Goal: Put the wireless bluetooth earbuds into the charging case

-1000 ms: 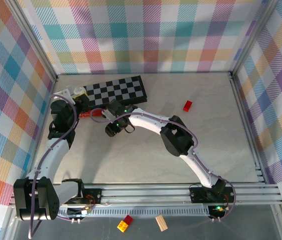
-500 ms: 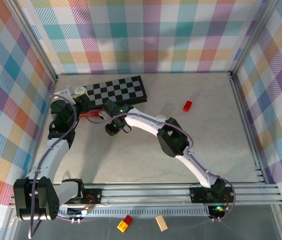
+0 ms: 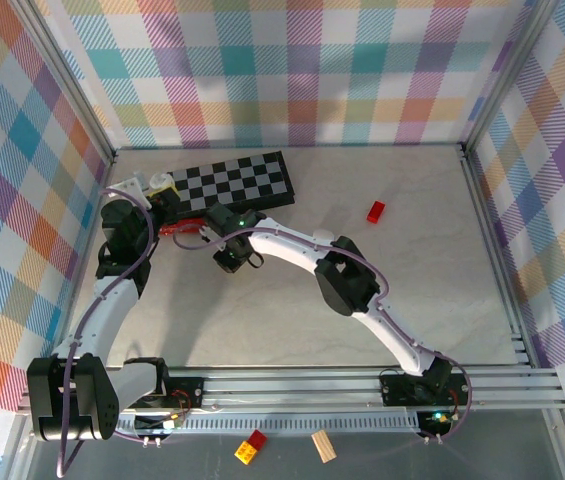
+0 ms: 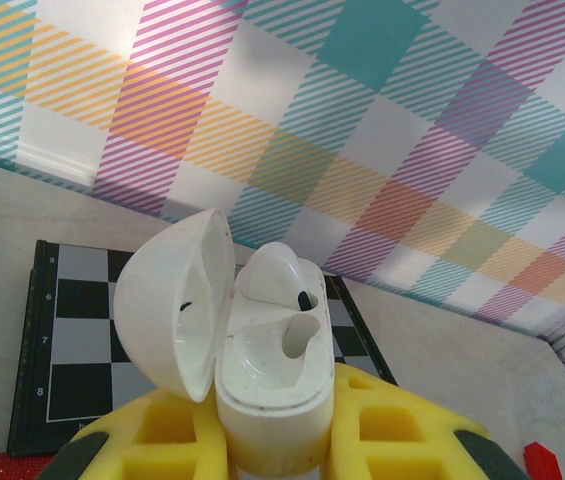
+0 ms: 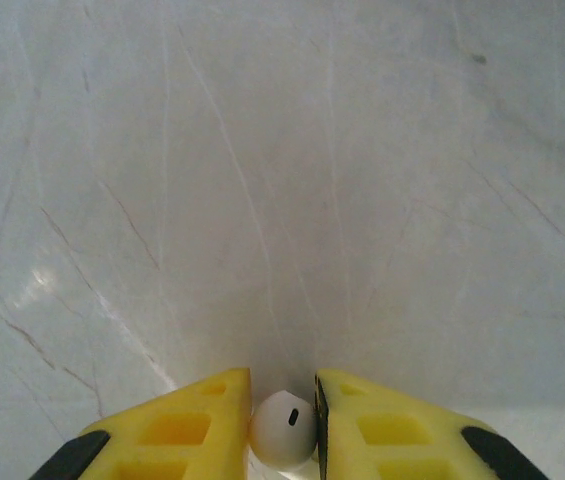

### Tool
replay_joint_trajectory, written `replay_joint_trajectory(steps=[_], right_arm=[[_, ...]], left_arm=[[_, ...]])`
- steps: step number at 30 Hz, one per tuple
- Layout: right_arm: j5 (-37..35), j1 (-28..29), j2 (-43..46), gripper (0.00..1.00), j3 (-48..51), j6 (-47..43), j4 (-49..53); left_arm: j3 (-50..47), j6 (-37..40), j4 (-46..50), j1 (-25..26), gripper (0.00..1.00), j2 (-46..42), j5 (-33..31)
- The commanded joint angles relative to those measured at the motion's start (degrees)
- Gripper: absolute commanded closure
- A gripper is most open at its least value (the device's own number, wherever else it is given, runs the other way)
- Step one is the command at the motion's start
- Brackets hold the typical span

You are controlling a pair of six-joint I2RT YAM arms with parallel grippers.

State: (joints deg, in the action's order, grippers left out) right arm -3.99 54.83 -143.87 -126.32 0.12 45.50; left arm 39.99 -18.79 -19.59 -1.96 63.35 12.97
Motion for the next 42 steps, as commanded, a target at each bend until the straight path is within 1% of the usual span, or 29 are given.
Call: replay_joint_trajectory(steps=[1, 4, 8, 11, 20, 24, 29, 31, 33, 35, 39, 42], right_arm=[[-2.56, 0.23, 5.35, 0.78, 5.13, 2.08, 2.39], [-2.69, -0.22, 10.16, 0.78, 12.82, 4.16, -0.98], [-3.12, -1.49, 17.71, 0.78, 25.40, 7.60, -5.27], [-4.29, -2.74, 23.37, 0.77, 34.49, 10.24, -7.28], [-8.74, -6.75, 39.95, 0.77, 56.19, 17.69, -6.74], [-9.19, -9.11, 44.24, 0.77, 63.18, 20.80, -7.24], [-8.86, -11.27, 45.94, 0.77, 68.48, 24.14, -8.05], [-8.59, -11.56, 46.63, 0.76, 69.44, 24.80, -7.99], [-8.34, -11.59, 47.14, 0.74, 69.71, 24.91, -7.54], [-8.32, -11.56, 47.28, 0.70, 69.37, 24.49, -6.72], [-8.41, -11.57, 47.19, 0.62, 67.28, 22.81, -3.95], [-6.84, -11.50, 47.22, 0.55, 64.83, 19.13, -1.19]], left_arm=[[-0.43, 0.43, -0.96, -0.68, 0.83, -0.95, 0.89], [-0.52, 0.57, -1.21, -0.67, 0.83, -0.71, 1.56], [-1.06, 0.53, -2.64, -0.53, 0.83, -0.10, 3.26], [-1.86, 1.05, -4.49, 0.64, 0.83, 0.49, 4.69], [-3.41, 6.40, -9.07, 9.03, 0.82, 2.12, 7.06], [-4.19, 9.37, -11.24, 13.38, 0.83, 3.21, 7.35], [-6.24, 13.31, -13.99, 19.91, 0.83, 3.74, 8.76], [-6.93, 16.72, -13.56, 23.00, 0.83, 2.97, 8.96], [-7.02, 18.94, -12.51, 25.01, 0.83, 2.30, 9.84], [-7.20, 19.92, -12.31, 25.90, 0.83, 2.11, 10.88], [-7.37, 20.24, -12.05, 25.96, 0.83, 1.42, 10.22], [-7.65, 19.80, -11.51, 25.95, 0.83, 0.36, 7.51]])
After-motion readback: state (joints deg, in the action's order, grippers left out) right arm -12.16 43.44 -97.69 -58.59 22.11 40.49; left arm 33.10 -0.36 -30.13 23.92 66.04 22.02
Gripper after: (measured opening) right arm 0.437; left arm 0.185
